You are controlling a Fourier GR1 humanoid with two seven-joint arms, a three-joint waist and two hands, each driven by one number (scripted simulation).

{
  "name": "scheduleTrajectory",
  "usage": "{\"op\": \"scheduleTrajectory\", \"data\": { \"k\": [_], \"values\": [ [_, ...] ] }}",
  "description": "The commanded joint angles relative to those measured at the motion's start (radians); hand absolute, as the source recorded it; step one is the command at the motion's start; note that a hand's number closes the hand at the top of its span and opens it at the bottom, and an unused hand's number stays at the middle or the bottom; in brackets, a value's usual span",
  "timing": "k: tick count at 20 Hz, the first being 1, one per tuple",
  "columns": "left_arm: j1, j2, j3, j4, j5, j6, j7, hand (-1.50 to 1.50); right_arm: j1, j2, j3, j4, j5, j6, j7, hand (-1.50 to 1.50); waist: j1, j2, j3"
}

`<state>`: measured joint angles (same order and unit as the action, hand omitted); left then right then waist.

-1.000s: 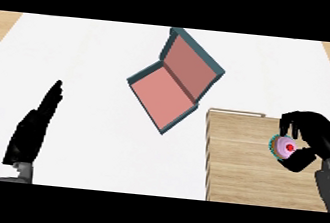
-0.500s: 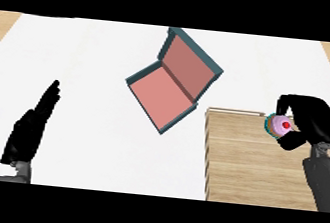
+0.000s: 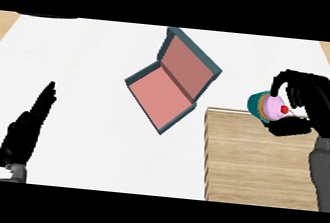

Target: Pick the cupcake from the tray and place it in the cardboard box

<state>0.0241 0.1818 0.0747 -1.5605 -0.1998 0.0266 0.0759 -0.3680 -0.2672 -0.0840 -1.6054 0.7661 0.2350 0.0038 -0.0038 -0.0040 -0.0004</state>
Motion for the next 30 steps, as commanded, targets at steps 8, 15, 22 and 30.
{"op": "scheduleTrajectory", "data": {
  "k": [8,15,22,30],
  "values": [
    [-0.038,-0.020,-0.018,-0.026,-0.023,0.006,0.055,0.00,-0.257,0.176,0.097,-0.040,-0.044,0.032,0.218,1.50,0.016,0.004,0.000],
    [-0.041,-0.003,0.011,-0.007,-0.008,-0.018,0.051,0.00,-0.459,0.229,0.126,0.127,0.003,0.047,0.364,1.50,0.016,0.005,0.000],
    [-0.014,-0.031,-0.016,-0.013,-0.036,0.000,0.002,0.00,-0.606,0.266,0.133,0.511,0.010,-0.097,0.282,1.50,0.027,0.008,0.000],
    [-0.039,-0.045,-0.036,0.013,-0.054,0.000,-0.005,0.00,-0.701,0.267,0.261,0.889,-0.058,-0.335,0.272,1.50,0.051,0.015,0.000]
  ]
}}
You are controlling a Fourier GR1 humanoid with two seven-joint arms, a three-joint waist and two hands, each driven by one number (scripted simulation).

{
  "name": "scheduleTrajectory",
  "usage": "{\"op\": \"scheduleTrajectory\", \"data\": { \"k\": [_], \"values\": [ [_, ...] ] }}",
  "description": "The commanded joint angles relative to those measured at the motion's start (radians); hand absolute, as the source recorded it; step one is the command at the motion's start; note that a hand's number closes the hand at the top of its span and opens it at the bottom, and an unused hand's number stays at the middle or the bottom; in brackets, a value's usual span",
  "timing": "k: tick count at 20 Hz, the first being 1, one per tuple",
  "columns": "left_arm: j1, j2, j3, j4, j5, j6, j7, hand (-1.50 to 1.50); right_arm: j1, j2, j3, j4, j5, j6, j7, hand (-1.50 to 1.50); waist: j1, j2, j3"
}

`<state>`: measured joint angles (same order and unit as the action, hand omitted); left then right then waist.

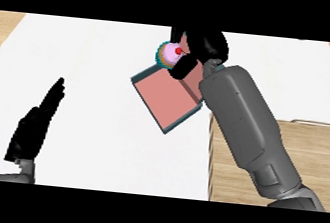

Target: Pick the cupcake from the tray and place it in the cardboard box

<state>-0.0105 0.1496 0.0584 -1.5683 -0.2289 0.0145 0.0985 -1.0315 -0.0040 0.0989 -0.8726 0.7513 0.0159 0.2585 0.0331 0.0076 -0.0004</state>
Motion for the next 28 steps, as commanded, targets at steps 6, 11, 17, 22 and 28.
{"op": "scheduleTrajectory", "data": {
  "k": [6,11,17,22,28],
  "values": [
    [-0.067,0.021,0.017,-0.011,0.022,-0.033,0.046,0.00,-0.098,0.004,0.080,0.362,-0.179,-0.228,-0.069,-1.50,0.021,0.005,0.000],
    [-0.030,0.026,0.020,0.012,0.025,-0.042,-0.013,0.00,-0.084,0.004,0.009,0.408,-0.288,-0.316,-0.205,-1.50,0.030,0.009,0.001],
    [0.000,-0.018,-0.018,0.013,-0.025,0.009,-0.027,0.00,-0.099,0.004,-0.158,0.356,-0.447,-0.461,-0.291,-1.50,0.023,0.010,0.002],
    [0.041,-0.008,-0.009,-0.060,-0.019,0.005,0.020,0.00,-0.063,-0.046,-0.285,0.309,-0.572,-0.392,-0.405,-1.50,-0.006,-0.001,0.002],
    [-0.020,0.016,0.041,0.059,0.009,-0.009,-0.053,0.00,-0.023,-0.176,-0.391,0.319,-0.641,-0.380,-0.436,-1.50,-0.027,-0.002,0.001]
  ]
}}
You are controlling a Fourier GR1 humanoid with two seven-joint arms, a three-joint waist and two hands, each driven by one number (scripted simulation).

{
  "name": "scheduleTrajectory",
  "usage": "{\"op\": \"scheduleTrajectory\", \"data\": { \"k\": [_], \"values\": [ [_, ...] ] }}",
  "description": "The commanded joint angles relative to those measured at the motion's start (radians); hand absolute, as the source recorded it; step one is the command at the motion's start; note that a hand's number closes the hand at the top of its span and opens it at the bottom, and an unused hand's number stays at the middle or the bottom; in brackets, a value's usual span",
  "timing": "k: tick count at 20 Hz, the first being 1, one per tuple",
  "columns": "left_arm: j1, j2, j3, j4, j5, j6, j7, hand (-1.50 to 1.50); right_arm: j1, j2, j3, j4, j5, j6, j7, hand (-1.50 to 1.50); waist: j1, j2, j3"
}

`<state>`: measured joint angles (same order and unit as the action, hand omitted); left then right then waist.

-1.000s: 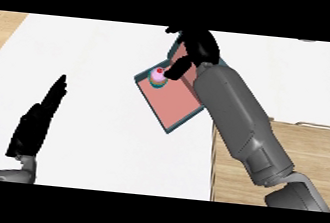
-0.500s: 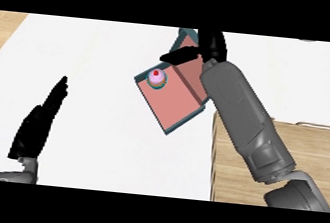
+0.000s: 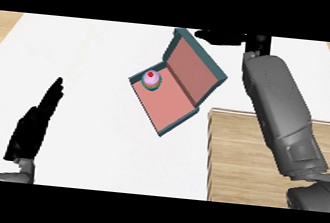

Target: Pick the cupcake from the tray and place it in the cardboard box

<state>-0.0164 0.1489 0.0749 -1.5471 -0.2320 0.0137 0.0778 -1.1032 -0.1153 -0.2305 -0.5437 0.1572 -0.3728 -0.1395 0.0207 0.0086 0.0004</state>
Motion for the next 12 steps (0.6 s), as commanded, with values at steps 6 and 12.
{"op": "scheduleTrajectory", "data": {
  "k": [6,12],
  "values": [
    [-0.031,-0.007,0.001,0.008,-0.015,0.016,0.030,0.00,0.126,-0.270,-0.149,-0.017,-0.132,0.198,-0.087,-1.50,-0.019,-0.005,0.001],
    [-0.028,-0.014,0.012,0.086,-0.003,0.009,-0.048,0.00,0.169,-0.422,-0.179,0.080,-0.159,0.393,-0.173,-1.50,-0.006,0.001,0.000]
  ]
}}
